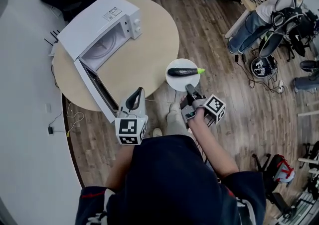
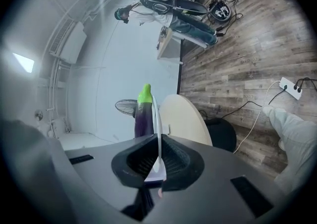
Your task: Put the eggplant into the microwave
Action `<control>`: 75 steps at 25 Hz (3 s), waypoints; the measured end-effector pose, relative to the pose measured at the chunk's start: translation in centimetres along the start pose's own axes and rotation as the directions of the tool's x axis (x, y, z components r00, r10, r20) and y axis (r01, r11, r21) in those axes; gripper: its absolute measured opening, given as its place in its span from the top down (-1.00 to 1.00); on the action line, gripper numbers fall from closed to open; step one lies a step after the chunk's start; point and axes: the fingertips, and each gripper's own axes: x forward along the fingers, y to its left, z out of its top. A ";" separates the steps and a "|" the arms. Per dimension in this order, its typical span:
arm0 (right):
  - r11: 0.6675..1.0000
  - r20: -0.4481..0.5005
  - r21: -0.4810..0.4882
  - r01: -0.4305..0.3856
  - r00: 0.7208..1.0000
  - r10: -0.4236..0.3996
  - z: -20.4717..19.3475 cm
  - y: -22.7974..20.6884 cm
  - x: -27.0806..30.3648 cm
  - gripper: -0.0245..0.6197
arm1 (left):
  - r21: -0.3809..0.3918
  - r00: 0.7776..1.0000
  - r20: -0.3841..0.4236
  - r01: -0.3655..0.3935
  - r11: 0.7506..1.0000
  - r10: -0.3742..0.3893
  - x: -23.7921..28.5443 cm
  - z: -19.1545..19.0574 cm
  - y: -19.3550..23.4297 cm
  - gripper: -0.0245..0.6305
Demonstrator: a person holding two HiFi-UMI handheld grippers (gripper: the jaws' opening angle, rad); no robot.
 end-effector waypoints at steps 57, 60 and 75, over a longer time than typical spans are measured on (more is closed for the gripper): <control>0.981 -0.781 -0.149 -0.120 0.623 -0.042 -11.0 7.0 27.5 0.86 | -0.163 0.709 -0.124 -0.705 0.690 0.695 4.5 1.3 12.2 0.87; 0.981 -0.779 -0.153 -0.121 0.625 -0.045 -11.7 7.0 27.8 0.86 | -0.167 0.717 -0.123 -0.697 0.698 0.686 4.6 1.1 12.7 0.87; 0.965 -0.767 -0.233 -0.122 0.634 -0.105 -17.0 5.5 31.8 0.86 | -0.200 0.761 -0.156 -0.649 0.734 0.630 4.3 -0.9 16.4 0.87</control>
